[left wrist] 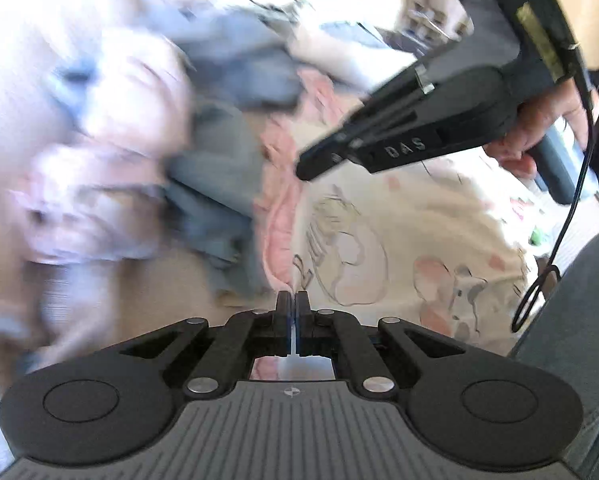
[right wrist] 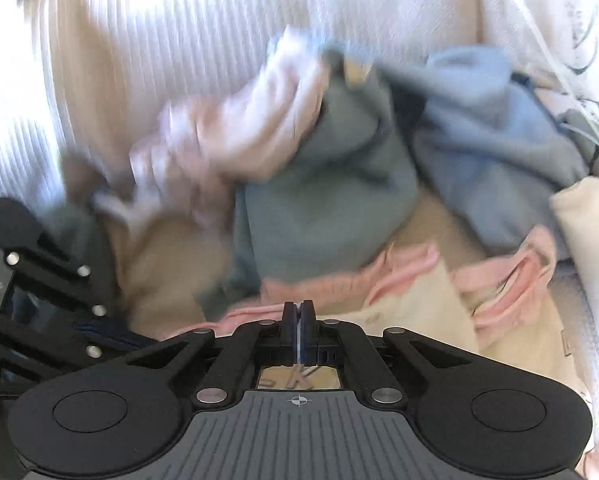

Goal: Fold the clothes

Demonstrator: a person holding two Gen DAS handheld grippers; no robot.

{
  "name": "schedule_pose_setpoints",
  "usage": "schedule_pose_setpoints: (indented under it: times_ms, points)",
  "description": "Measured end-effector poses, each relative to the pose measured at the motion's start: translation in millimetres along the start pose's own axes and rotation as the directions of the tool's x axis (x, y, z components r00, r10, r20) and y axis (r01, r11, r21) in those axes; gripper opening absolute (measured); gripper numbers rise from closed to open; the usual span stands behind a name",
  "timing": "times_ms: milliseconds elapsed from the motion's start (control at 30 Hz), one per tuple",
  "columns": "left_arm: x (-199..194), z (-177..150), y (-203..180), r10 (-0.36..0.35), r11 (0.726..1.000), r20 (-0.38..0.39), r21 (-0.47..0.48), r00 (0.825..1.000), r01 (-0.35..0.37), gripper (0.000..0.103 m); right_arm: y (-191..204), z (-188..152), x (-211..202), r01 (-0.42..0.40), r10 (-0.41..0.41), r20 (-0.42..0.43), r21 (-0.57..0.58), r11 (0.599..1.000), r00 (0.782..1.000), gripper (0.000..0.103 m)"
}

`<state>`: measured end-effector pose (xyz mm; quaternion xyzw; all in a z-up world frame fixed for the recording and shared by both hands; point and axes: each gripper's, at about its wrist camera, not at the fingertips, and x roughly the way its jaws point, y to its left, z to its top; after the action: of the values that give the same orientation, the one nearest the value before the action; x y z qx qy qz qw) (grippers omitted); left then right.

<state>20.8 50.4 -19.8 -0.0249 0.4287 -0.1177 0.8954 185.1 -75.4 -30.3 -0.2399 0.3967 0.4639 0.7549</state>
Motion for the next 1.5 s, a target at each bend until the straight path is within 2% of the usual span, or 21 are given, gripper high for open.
schedule_pose_setpoints:
  times_ms: [67, 167, 233, 267, 333, 467, 533, 633, 733, 833, 900, 1000, 1067, 1200, 1300, 1367, 1433, 1500]
  points:
    - [-5.0, -2.6, 3.4, 0.019, 1.0, -0.007, -0.021, 1.0, -0.019, 0.002, 3.1, 3.4, -3.8, -0.04, 0.04, 0.033, 0.011, 0.999, 0.999, 0.001]
    - [21.7, -12.9, 10.4, 0.013, 0.998, -0.062, -0.065, 0.998, -0.017, 0.002, 12.1, 3.6, 20.7, -0.055, 0.055, -0.008, 0.0, 0.998, 0.998, 0.002]
    - [31.9, -16.4, 17.3, -0.027, 0.993, -0.075, -0.113, 0.997, 0.018, 0.004, 19.7, 2.9, 43.9, -0.055, 0.055, -0.048, -0.008, 0.998, 0.997, 0.002]
    - [34.9, -16.8, 22.2, -0.055, 0.986, -0.087, -0.16, 0.995, 0.041, 0.006, 22.3, 1.9, 52.4, -0.052, 0.051, -0.066, -0.013, 0.999, 0.996, 0.003]
    - [34.2, -13.8, 24.8, -0.082, 0.982, -0.1, -0.18, 0.992, 0.063, 0.014, 26.0, 0.5, 60.9, -0.037, 0.035, -0.084, -0.017, 0.999, 0.996, 0.003]
    - [10.0, -5.9, 20.4, -0.086, 0.983, 0.0, -0.162, 0.996, 0.085, 0.028, 18.8, -0.5, 14.5, -0.014, 0.014, 0.002, -0.007, 1.0, 1.0, 0.016]
    - [1.6, 0.3, 15.3, -0.089, 0.981, 0.046, -0.167, 0.995, 0.096, 0.032, 7.9, -5.9, -13.9, 0.037, -0.036, 0.046, -0.025, 0.999, 0.998, 0.029]
    - [-5.1, 13.1, 8.1, -0.102, 0.973, 0.113, -0.197, 0.988, 0.123, 0.034, -21.2, -25.8, -53.9, 0.112, -0.113, 0.092, 0.023, 0.993, 0.989, 0.03]
    - [-4.5, 28.4, -2.0, -0.101, 0.975, 0.139, -0.181, 0.985, 0.126, 0.039, -52.7, -56.5, -94.3, 0.186, -0.199, 0.121, 0.11, 0.976, 0.973, 0.03]
    - [-3.6, 43.9, -6.3, -0.122, 0.974, 0.117, -0.175, 0.986, 0.141, 0.05, -74.1, -94.4, -137.3, 0.249, -0.28, 0.127, 0.219, 0.943, 0.951, 0.03]
    - [-0.7, 56.2, -9.4, -0.141, 0.974, 0.084, -0.169, 0.986, 0.153, 0.063, -85.5, -120.8, -164.1, 0.267, -0.314, 0.129, 0.294, 0.918, 0.94, 0.03]
    - [7.5, 78.4, -19.0, -0.166, 0.976, 0.036, -0.14, 0.985, 0.169, 0.07, -92.2, -157.7, -193.5, 0.272, -0.338, 0.119, 0.376, 0.886, 0.934, 0.03]
    - [12.3, 94.1, -29.3, -0.152, 0.984, 0.018, -0.095, 0.988, 0.153, 0.075, -93.4, -176.1, -204.3, 0.268, -0.339, 0.109, 0.411, 0.871, 0.934, 0.03]
    - [16.5, 123.8, -48.4, -0.142, 0.99, 0.034, -0.003, 0.989, 0.142, 0.078, -94.2, -208.0, -221.3, 0.261, -0.341, 0.091, 0.472, 0.842, 0.936, 0.03]
    - [17.6, 143.8, -58.8, -0.141, 0.99, 0.057, 0.034, 0.988, 0.14, 0.081, -92.5, -222.2, -228.9, 0.235, -0.327, 0.101, 0.506, 0.83, 0.94, 0.03]
    - [19.1, 154.1, -62.0, -0.136, 0.99, 0.064, 0.044, 0.989, 0.134, 0.081, -90.6, -227.3, -234.5, 0.211, -0.314, 0.118, 0.519, 0.828, 0.942, 0.034]
    - [20.9, 162.9, -63.8, -0.128, 0.991, 0.066, 0.05, 0.99, 0.125, 0.082, -90.3, -229.6, -238.3, 0.194, -0.314, 0.142, 0.535, 0.822, 0.939, 0.042]
    - [25.7, 169.5, -63.6, -0.116, 0.992, 0.058, 0.051, 0.992, 0.113, 0.082, -92.5, -231.1, -239.2, 0.18, -0.315, 0.159, 0.552, 0.814, 0.936, 0.042]
